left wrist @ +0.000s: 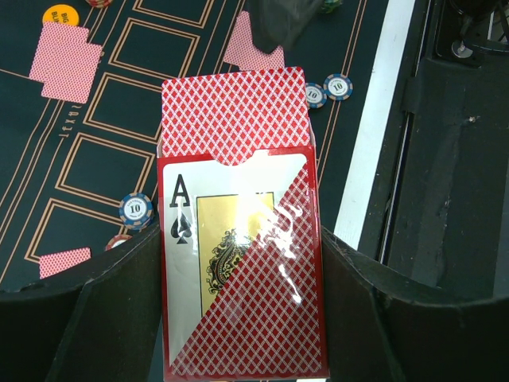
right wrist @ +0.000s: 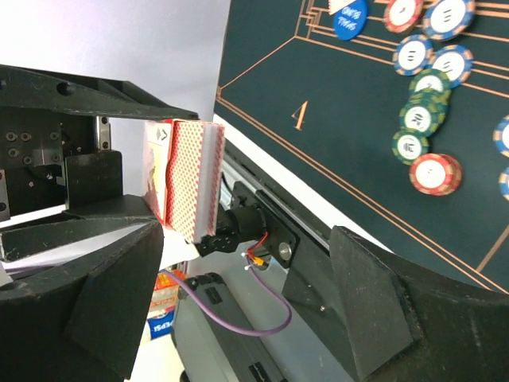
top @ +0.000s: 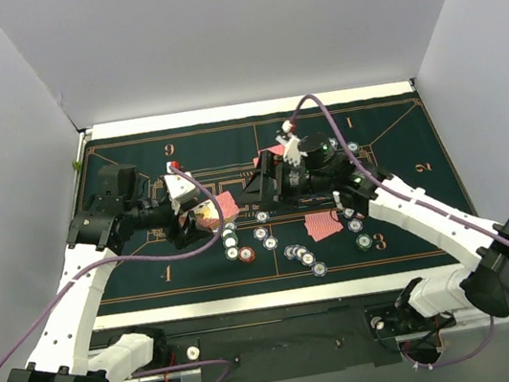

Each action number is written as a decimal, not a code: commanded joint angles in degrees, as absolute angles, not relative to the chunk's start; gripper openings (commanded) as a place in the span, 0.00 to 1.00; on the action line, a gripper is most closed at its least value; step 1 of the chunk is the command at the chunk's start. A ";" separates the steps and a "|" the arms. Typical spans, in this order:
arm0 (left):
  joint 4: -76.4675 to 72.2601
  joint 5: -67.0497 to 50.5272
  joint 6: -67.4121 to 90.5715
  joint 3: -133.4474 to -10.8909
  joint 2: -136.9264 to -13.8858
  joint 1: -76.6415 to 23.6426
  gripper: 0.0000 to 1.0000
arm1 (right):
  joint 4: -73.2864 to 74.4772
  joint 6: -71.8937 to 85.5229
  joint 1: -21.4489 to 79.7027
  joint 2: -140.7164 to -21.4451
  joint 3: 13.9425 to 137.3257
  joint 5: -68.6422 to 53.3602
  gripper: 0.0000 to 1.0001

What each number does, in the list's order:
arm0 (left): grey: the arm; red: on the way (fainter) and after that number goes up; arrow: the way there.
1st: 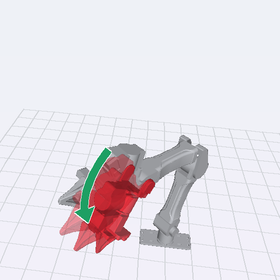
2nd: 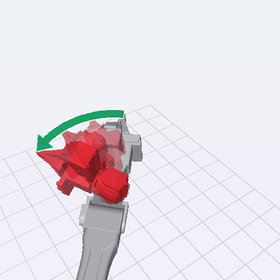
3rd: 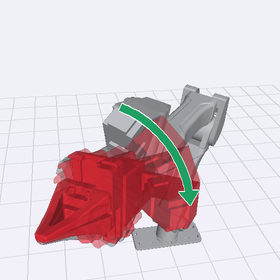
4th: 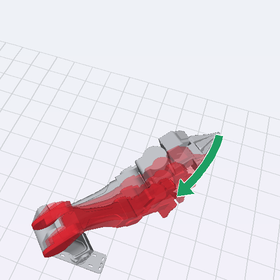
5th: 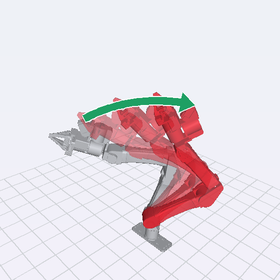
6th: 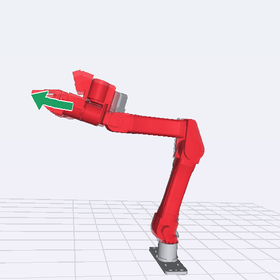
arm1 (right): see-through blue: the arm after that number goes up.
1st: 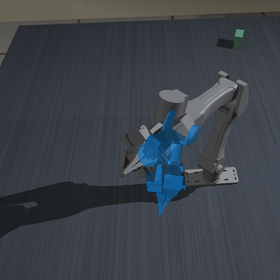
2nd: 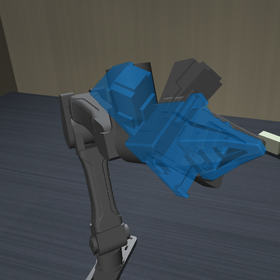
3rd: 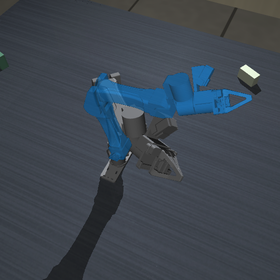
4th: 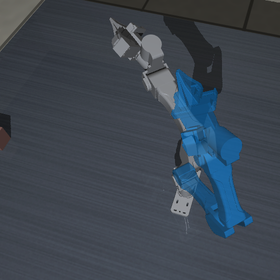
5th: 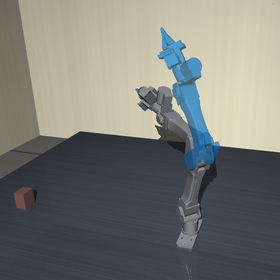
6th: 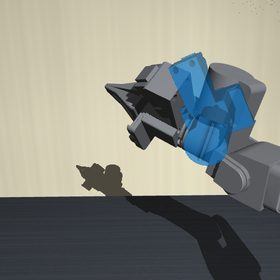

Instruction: Distribute texas hold em gaming equipment

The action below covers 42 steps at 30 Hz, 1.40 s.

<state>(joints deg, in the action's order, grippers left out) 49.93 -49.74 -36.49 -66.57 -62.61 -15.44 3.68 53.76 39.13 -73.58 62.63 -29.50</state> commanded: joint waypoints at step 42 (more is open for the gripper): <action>47.90 -52.21 -37.27 -68.12 -61.70 -15.91 0.42 | -4.49 59.15 39.90 -75.32 62.93 -30.76 0.55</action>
